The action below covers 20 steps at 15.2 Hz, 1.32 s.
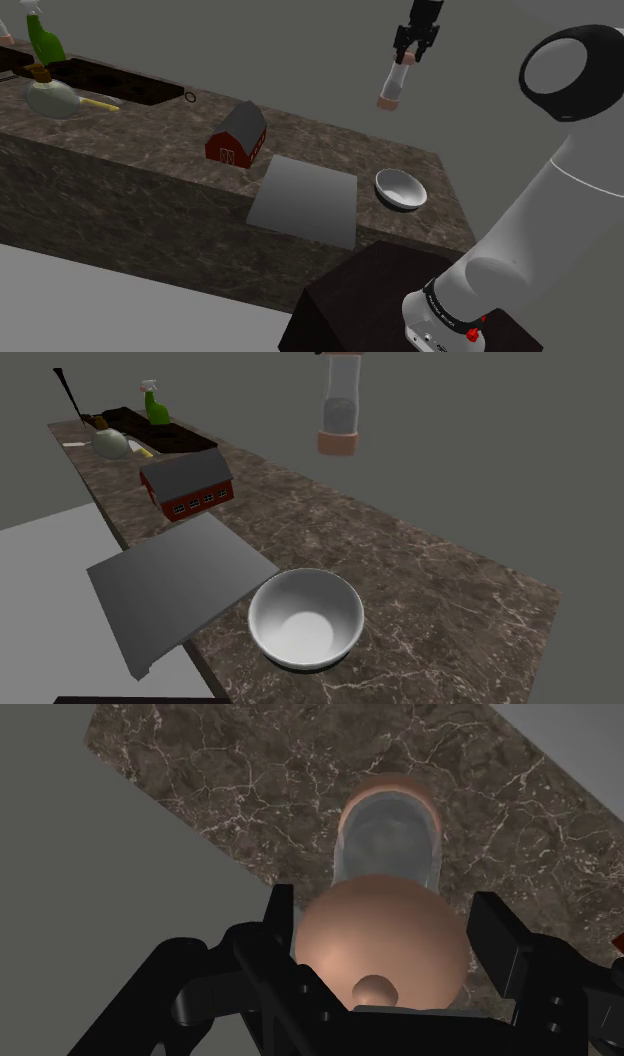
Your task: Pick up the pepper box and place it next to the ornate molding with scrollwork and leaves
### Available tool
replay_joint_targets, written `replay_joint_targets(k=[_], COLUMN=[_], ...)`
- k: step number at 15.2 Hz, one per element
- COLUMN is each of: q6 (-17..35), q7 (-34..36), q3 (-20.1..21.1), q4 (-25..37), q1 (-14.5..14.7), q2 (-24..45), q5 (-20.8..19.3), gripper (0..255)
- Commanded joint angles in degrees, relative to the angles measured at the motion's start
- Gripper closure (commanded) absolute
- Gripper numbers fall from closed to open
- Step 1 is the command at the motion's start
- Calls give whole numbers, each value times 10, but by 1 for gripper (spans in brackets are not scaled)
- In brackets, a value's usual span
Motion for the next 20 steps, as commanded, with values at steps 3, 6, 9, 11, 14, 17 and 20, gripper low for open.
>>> replay_joint_targets(k=[3,6,9,11,14,17,20], q6=[-4,12,37,54,78,102,125], q7=[60,77,82,85,89,93,97], q3=[26,32,33,34,34,34,34], q4=[-29,-57,-92,-113,-144,-172,-199], q1=[36,45,46,47,47,47,48], q2=[-27,-38,-47,-52,-58,-62,-65], q5=[-14,-17,-20,-22,-24,-25,-27], gripper=[255,255,255,255,255,255,255])
